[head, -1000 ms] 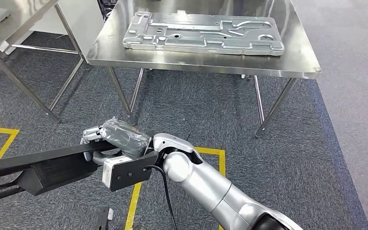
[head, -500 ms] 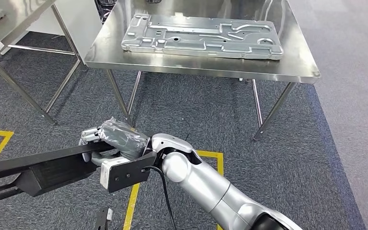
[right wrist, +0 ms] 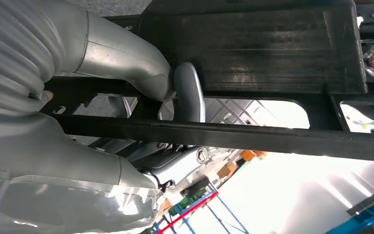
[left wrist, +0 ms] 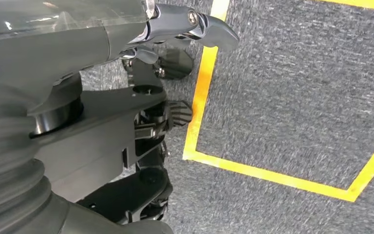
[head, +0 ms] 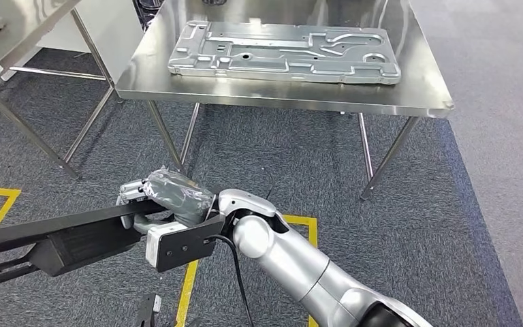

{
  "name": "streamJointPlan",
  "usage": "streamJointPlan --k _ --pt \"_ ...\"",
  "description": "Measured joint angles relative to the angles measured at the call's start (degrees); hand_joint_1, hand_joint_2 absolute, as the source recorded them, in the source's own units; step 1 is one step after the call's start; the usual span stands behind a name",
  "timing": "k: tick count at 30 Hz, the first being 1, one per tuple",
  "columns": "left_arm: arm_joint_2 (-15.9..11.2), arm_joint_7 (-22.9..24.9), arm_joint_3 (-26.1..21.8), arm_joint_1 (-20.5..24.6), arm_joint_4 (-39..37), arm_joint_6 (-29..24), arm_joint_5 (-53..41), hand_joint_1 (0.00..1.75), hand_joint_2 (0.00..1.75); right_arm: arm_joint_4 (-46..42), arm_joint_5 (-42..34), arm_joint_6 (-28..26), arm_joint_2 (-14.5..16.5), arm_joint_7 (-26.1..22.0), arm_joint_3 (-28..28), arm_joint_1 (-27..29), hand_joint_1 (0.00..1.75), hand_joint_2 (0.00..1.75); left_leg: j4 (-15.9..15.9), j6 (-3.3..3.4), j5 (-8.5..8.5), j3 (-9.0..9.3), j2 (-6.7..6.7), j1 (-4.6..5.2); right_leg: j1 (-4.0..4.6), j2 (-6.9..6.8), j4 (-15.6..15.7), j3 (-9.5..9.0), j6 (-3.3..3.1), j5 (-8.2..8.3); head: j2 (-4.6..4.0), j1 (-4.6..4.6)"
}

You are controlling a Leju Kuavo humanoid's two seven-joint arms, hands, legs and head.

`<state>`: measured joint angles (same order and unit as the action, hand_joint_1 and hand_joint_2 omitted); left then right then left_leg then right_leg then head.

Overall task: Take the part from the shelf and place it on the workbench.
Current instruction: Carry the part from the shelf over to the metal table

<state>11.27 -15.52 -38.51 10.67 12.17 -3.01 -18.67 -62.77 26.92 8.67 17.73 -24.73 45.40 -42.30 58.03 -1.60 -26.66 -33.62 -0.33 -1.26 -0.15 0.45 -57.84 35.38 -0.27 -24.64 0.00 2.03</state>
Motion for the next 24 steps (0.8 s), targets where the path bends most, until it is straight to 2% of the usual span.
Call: streamJointPlan --k 2,4,5,6,7,8,10,11,12,15,16,17,18,20,21,22,23,24 --pt "0.01 -0.01 -0.01 0.05 0.00 -0.01 -0.05 0.00 1.75 -0.02 0.01 -0.09 0.05 -0.01 0.00 -0.07 1.75 1.75 2.93 -0.39 -1.86 -1.08 0.08 -0.07 -0.25 -0.10 0.63 -0.65 -0.70 0.09 0.00 -0.15" --pt "0.00 -0.01 -0.02 0.00 0.00 -0.02 -0.10 0.00 1.75 0.01 0.02 -0.17 0.08 -0.01 0.00 -0.05 1.75 1.75 10.29 -0.60 -5.29 -4.58 0.11 -0.09 -0.12 -0.21 0.74 -0.98 -1.16 -0.09 0.00 -0.32" --pt "-0.01 0.01 -0.03 -0.07 0.00 -0.03 -0.11 0.00 1.75 0.02 0.02 -0.21 0.09 -0.01 0.00 0.03 1.75 1.75 14.01 -0.68 -6.53 -6.53 0.11 -0.09 0.01 -0.19 0.72 -1.08 -1.30 -0.20 0.00 -0.34" --pt "-0.01 0.02 -0.04 -0.16 0.00 -0.04 -0.12 0.00 1.75 0.04 0.03 -0.22 0.09 0.00 0.00 0.13 1.75 1.75 16.26 -0.71 -6.84 -7.86 0.11 -0.09 0.13 -0.15 0.70 -1.18 -1.39 -0.31 0.00 -0.35" --pt "-0.01 0.03 -0.04 -0.22 0.00 -0.05 -0.13 0.00 1.75 0.04 0.04 -0.23 0.08 0.01 0.00 0.19 1.75 1.75 16.23 -0.64 -5.94 -8.12 0.11 -0.08 0.22 -0.08 0.67 -1.34 -1.43 -0.44 0.00 -0.37" --pt "-0.01 0.04 -0.04 -0.24 0.00 -0.05 -0.13 0.00 1.75 0.03 0.04 -0.25 0.09 0.01 0.00 0.22 1.75 1.75 13.91 -0.49 -4.06 -7.25 0.12 -0.08 0.31 0.01 0.64 -1.58 -1.40 -0.61 0.00 -0.39" --pt "-0.01 0.04 -0.04 -0.19 0.00 -0.05 -0.13 0.00 1.75 0.02 0.03 -0.29 0.09 0.01 0.00 0.21 1.75 1.75 5.74 0.01 0.10 -3.52 0.12 0.06 0.55 0.13 0.53 -2.15 -1.14 -1.09 0.00 -0.40" --pt "-0.01 0.04 -0.04 -0.14 0.00 -0.05 -0.13 0.00 1.75 0.02 0.03 -0.32 0.09 0.01 0.00 0.19 1.75 1.75 2.59 0.30 1.19 -2.03 0.10 0.18 0.67 0.18 0.45 -2.29 -0.91 -1.29 0.00 -0.39" --pt "-0.01 0.04 -0.04 -0.11 0.00 -0.05 -0.14 0.00 1.75 0.02 0.03 -0.34 0.09 0.01 0.00 0.18 1.75 1.75 0.73 0.56 1.55 -1.17 0.07 0.32 0.77 0.19 0.40 -2.32 -0.68 -1.44 0.00 -0.38" --pt "0.00 -0.01 -0.06 -0.13 0.00 0.01 -0.31 0.00 1.75 0.02 0.04 -0.40 0.09 0.01 0.00 0.13 1.75 1.75 -0.12 1.31 1.32 -0.83 -0.01 0.33 0.72 0.17 0.28 -2.28 0.14 -1.77 0.00 -0.38" --pt "0.01 -0.04 -0.07 -0.12 0.00 0.03 -0.39 0.00 1.75 0.02 0.06 -0.42 0.09 0.01 0.00 0.08 1.75 1.75 -0.31 1.63 1.34 -0.68 0.00 0.21 0.68 0.12 -0.47 -2.01 0.46 -2.32 0.00 -0.32" --pt "0.02 -0.08 -0.07 -0.06 0.00 0.05 -0.44 0.00 1.75 0.02 0.06 -0.45 0.10 0.00 0.00 0.03 1.75 1.75 -0.50 1.92 1.36 -0.53 0.03 0.05 0.61 0.07 -2.35 -1.14 0.77 -3.41 0.00 -0.28" --pt "0.04 -0.11 -0.07 -0.01 0.00 0.07 -0.48 0.00 1.75 0.02 0.07 -0.47 0.08 -0.01 0.00 0.02 1.75 1.75 -0.59 2.15 1.33 -0.42 0.07 -0.01 0.46 0.01 -5.55 0.46 1.06 -4.99 0.00 -0.26" --pt "0.04 -0.15 -0.07 0.03 0.00 0.07 -0.51 0.00 1.75 0.03 0.08 -0.49 -0.04 -0.01 0.00 0.10 1.75 1.75 -0.59 2.41 1.15 -0.37 0.11 0.00 0.13 -0.04 -13.71 4.93 1.49 -8.12 0.00 -0.20" --pt "0.04 -0.15 -0.07 -0.01 0.00 0.06 -0.52 0.00 1.75 0.05 0.08 -0.49 -0.13 0.00 0.00 0.19 1.75 1.75 -0.57 2.44 1.04 -0.31 0.09 0.00 -0.06 -0.07 -16.40 6.65 1.66 -8.56 0.00 -0.20" --pt "0.03 -0.15 -0.07 -0.06 0.00 0.06 -0.52 0.00 1.75 0.09 0.09 -0.48 -0.19 0.01 0.00 0.24 1.75 1.75 -0.55 2.39 0.90 -0.17 0.04 0.00 -0.24 -0.09 -16.86 7.30 1.75 -7.80 0.00 -0.18" --pt "0.04 -0.15 -0.07 -0.10 0.00 0.06 -0.53 0.00 1.75 0.12 0.10 -0.48 -0.22 0.01 0.00 0.26 1.75 1.75 -0.53 2.28 0.71 0.07 -0.02 -0.01 -0.40 -0.12 -14.95 6.77 1.76 -5.98 0.00 -0.19" --pt "0.05 -0.16 -0.07 -0.12 0.00 0.05 -0.54 0.00 1.75 0.14 0.11 -0.48 -0.23 0.01 0.00 0.25 1.75 1.75 -0.51 2.12 0.46 0.42 -0.08 -0.01 -0.51 -0.16 -11.07 5.18 1.65 -3.47 0.00 -0.19"
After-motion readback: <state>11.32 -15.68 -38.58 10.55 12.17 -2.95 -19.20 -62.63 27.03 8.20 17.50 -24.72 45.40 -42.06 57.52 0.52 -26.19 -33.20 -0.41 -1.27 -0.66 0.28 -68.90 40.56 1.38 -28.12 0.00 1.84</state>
